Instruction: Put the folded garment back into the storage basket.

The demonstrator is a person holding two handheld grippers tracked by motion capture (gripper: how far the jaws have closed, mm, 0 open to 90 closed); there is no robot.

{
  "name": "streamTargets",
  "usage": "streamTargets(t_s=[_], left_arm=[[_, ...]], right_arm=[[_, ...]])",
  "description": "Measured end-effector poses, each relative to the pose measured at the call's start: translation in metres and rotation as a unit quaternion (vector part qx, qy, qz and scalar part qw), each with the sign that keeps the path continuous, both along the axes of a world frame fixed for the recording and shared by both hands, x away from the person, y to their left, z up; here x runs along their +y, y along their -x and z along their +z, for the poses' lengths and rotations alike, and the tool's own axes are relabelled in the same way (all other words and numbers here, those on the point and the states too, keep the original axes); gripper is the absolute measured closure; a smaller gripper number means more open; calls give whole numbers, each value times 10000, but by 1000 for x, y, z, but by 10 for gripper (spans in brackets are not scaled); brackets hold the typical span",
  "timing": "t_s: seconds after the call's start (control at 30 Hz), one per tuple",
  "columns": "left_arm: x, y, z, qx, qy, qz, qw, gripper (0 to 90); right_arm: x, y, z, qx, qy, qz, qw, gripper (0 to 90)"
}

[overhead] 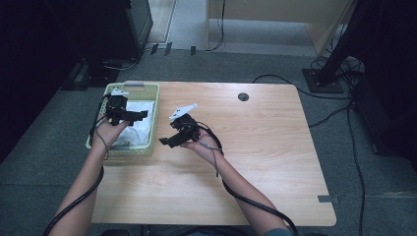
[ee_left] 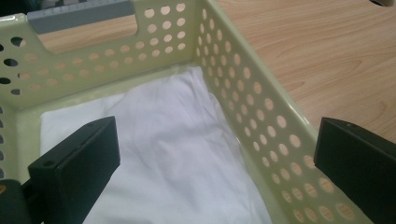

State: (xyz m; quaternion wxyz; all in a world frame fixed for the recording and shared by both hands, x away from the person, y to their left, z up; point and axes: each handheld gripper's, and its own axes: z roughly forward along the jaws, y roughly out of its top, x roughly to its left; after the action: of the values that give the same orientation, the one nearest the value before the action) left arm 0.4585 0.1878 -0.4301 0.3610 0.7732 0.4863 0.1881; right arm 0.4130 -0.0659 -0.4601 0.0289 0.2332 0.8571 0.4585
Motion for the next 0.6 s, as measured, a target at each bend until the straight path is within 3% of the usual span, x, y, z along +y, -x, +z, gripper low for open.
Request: streamTargets(t_s=[0.33, 0.5, 0.6], left_arm=[[-7, 15, 1, -11, 88, -82, 9999, 28], [-11, 23, -1, -69, -165, -93, 9998, 28], [-13, 27, -2, -10, -164, -114, 9998, 28]], right_arm=[[-8, 9, -2, -56, -25, 116, 9999, 192], [-11, 12, -5, -104, 83, 168, 9998, 192], [-14, 12, -8, -84, 96, 164, 9998, 192]])
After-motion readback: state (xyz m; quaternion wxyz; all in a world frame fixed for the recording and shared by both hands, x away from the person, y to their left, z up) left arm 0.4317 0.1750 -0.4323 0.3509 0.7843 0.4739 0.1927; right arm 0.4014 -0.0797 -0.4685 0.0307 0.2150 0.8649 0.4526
